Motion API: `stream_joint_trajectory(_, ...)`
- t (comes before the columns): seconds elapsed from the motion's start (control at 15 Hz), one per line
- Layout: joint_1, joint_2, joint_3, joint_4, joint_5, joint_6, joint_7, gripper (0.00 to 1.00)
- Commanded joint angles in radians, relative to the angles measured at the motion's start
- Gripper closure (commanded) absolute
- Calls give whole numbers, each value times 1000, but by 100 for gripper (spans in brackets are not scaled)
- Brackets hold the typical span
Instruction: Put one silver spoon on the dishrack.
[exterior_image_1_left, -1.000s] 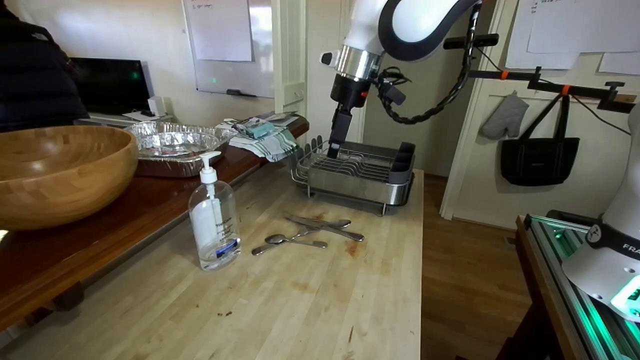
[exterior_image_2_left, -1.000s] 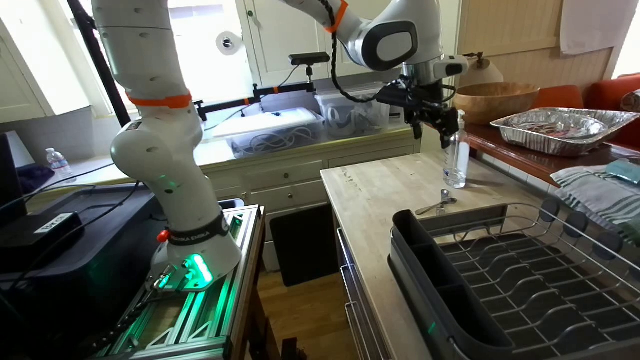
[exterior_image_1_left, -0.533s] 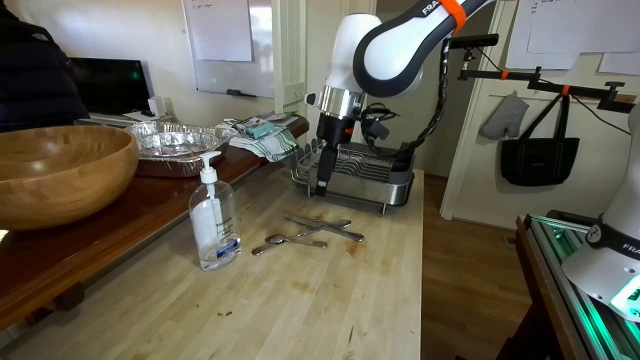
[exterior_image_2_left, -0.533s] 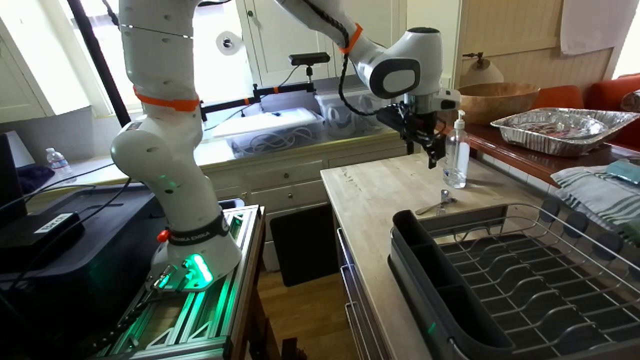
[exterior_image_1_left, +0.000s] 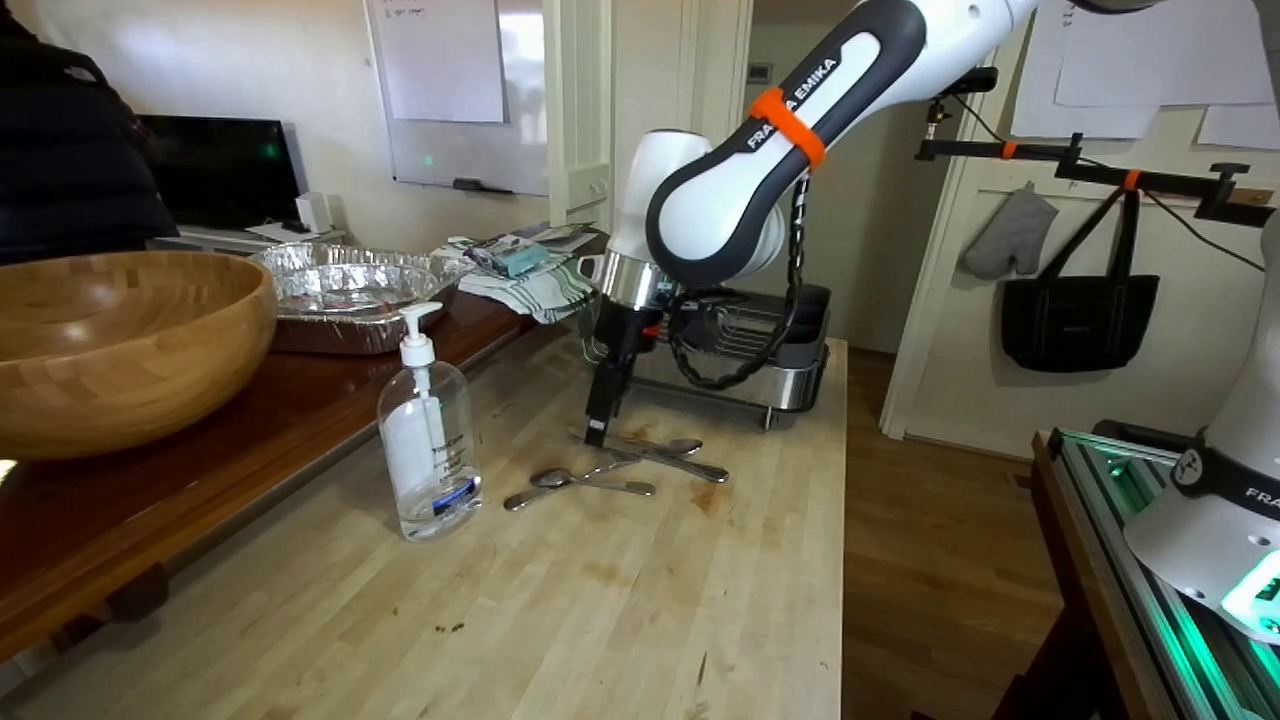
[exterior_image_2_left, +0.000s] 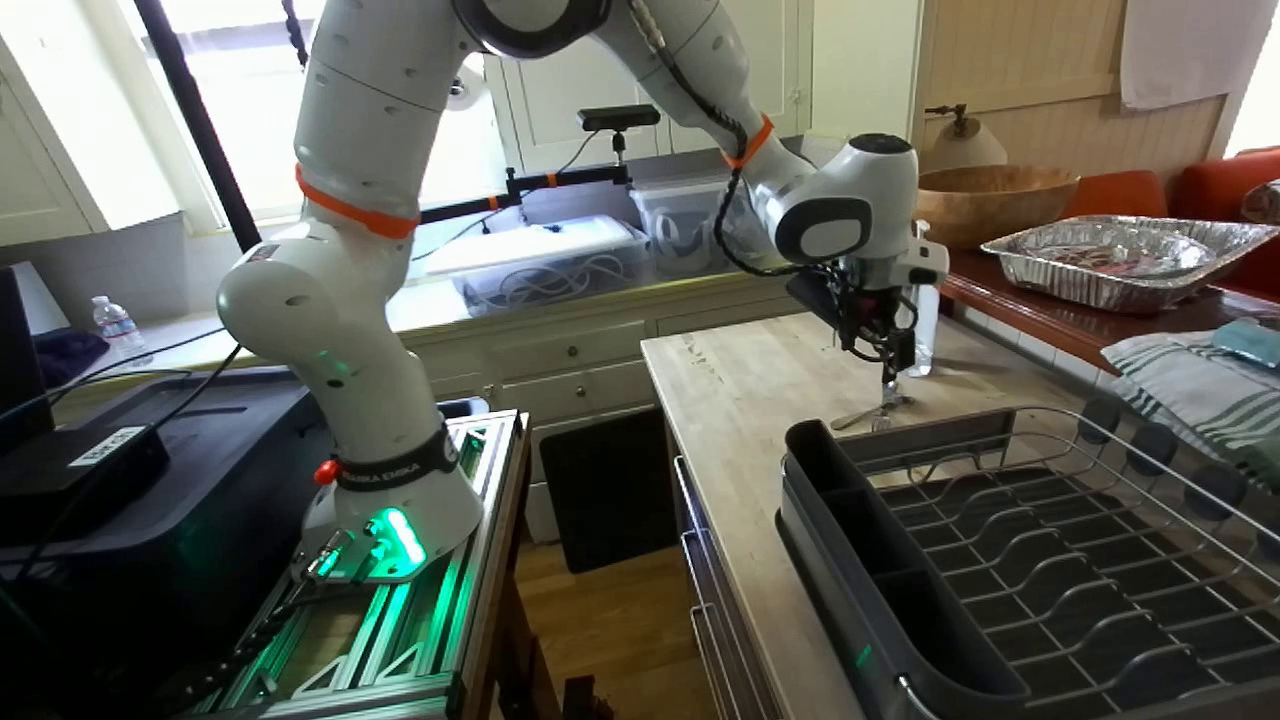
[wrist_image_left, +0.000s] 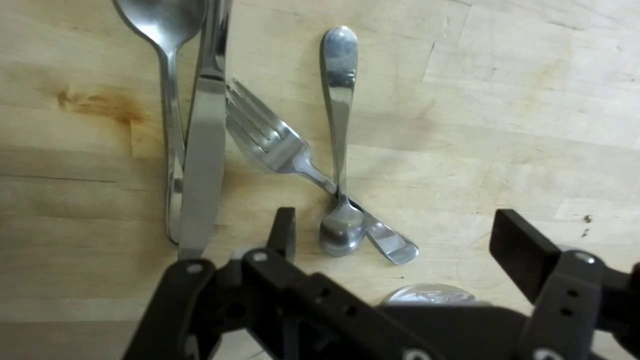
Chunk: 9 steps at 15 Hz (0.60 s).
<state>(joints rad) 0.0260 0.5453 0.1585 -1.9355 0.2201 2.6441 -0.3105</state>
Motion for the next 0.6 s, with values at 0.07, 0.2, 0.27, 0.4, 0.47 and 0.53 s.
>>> stream_joint_trajectory(0.07, -35, 139, 38, 136, -33, -3, -31, 0)
stream_joint_trajectory(0.2, -35, 174, 41, 173, -45, -13, -34, 0)
stream_joint_trajectory(0.27, -33, 189, 40, 188, -54, -19, -34, 0)
stream_joint_trajectory(0.4, -30, 215, 39, 219, -70, -35, -32, 0)
stream_joint_trajectory(0.47, -21, 226, 30, 230, -88, -45, -23, 0)
stream_joint_trajectory(0.53, -19, 235, 29, 241, -100, -54, -23, 0)
